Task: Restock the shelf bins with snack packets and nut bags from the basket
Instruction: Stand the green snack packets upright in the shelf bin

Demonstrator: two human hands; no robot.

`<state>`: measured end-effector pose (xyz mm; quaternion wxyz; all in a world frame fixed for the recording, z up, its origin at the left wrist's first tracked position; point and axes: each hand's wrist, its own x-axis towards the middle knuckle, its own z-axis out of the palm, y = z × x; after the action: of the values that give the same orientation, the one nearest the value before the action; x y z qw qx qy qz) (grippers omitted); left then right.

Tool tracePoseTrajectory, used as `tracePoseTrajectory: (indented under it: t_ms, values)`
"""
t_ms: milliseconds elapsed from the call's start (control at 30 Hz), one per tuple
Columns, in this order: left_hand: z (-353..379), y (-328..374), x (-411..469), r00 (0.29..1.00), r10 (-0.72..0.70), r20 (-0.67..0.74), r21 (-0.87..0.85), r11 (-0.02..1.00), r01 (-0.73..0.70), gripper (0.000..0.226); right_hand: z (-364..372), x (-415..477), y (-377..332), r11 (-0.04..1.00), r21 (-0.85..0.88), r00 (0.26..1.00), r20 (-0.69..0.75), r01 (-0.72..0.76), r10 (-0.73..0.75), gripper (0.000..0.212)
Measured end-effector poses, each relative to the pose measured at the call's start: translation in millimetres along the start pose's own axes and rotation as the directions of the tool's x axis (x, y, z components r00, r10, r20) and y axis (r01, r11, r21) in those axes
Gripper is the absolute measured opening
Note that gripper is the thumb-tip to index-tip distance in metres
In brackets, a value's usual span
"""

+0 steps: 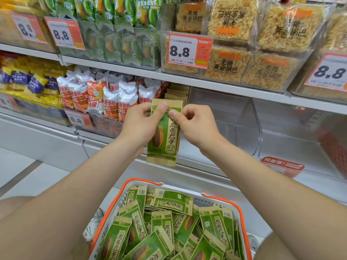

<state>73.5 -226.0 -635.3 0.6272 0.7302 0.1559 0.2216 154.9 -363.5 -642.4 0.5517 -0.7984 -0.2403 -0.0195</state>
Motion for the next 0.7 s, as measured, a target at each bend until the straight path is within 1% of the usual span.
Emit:
tracePoseTrajectory:
  t_ms: [67,100,133,200,233,267,300,367,433,467,500,567,633,700]
  values:
    - [-2.3,-0.7,6.0,0.998,-0.053,0.018,0.056,0.997,0.052,0.051,-3.1,4.7,-3.0,0.989,-0.103,0.988,-0.101,0.108,-0.118,0.043]
    - [-3.1,-2.1,9.0,0.997,-0.078,0.023,0.094,0.993,0.075,0.052,-5.4,7.2,-3.6,0.976,-0.15,0.97,-0.161,0.157,-0.181,0.043]
    - [-4.4,-3.7,10.2,0.995,-0.098,0.024,0.149,0.985,0.093,0.045,-8.3,9.5,-3.6,0.964,-0.177,0.946,-0.223,0.197,-0.234,0.042]
    - [-9.3,-8.7,11.5,0.996,-0.084,0.029,0.351,0.934,0.069,0.022,-13.6,14.8,0.2,0.956,-0.176,0.903,-0.325,0.234,-0.281,0.041]
    - [-12.4,-11.9,13.3,0.996,-0.068,0.062,0.474,0.88,0.031,0.017,-15.7,17.7,3.8,0.956,-0.173,0.894,-0.347,0.235,-0.283,0.042]
    - [-15.7,-13.6,13.0,0.992,-0.058,0.116,0.594,0.804,-0.023,0.022,-17.6,20.5,8.4,0.955,-0.179,0.894,-0.347,0.235,-0.285,0.042]
    - [-18.5,-15.9,13.4,0.984,-0.059,0.166,0.698,0.713,-0.075,0.029,-18.9,23.6,13.7,0.953,-0.195,0.899,-0.332,0.231,-0.286,0.041]
    - [-21.3,-20.7,14.5,0.974,-0.072,0.214,0.835,0.531,-0.144,0.04,-18.5,28.5,23.3,0.948,-0.235,0.922,-0.272,0.214,-0.275,0.04]
    - [-20.9,-23.8,12.5,0.969,-0.088,0.23,0.911,0.37,-0.182,0.043,-13.4,33.1,34.5,0.944,-0.287,0.959,-0.176,0.164,-0.22,0.04]
    - [-20.8,-25.4,12.2,0.968,-0.093,0.233,0.929,0.316,-0.193,0.043,-9.2,35.6,41.3,0.945,-0.303,0.978,-0.124,0.123,-0.167,0.039]
    - [-20.5,-26.6,12.3,0.967,-0.093,0.238,0.937,0.285,-0.203,0.044,-3.8,38.2,48.5,0.95,-0.305,0.993,-0.074,0.07,-0.097,0.038]
    - [-20.5,-27.8,13.2,0.965,-0.089,0.248,0.935,0.281,-0.215,0.045,6.7,42.2,59.8,0.956,-0.292,1.0,0.014,-0.019,0.024,0.033]
    - [-20.4,-28.7,14.7,0.962,-0.069,0.263,0.926,0.298,-0.232,0.043,14.1,45.1,63.4,0.953,-0.297,0.997,0.041,-0.055,0.07,0.025]
    - [-20.9,-30.4,16.4,0.961,-0.056,0.269,0.922,0.303,-0.24,0.042,17.5,47.2,60.2,0.948,-0.313,0.996,0.046,-0.063,0.081,0.02]
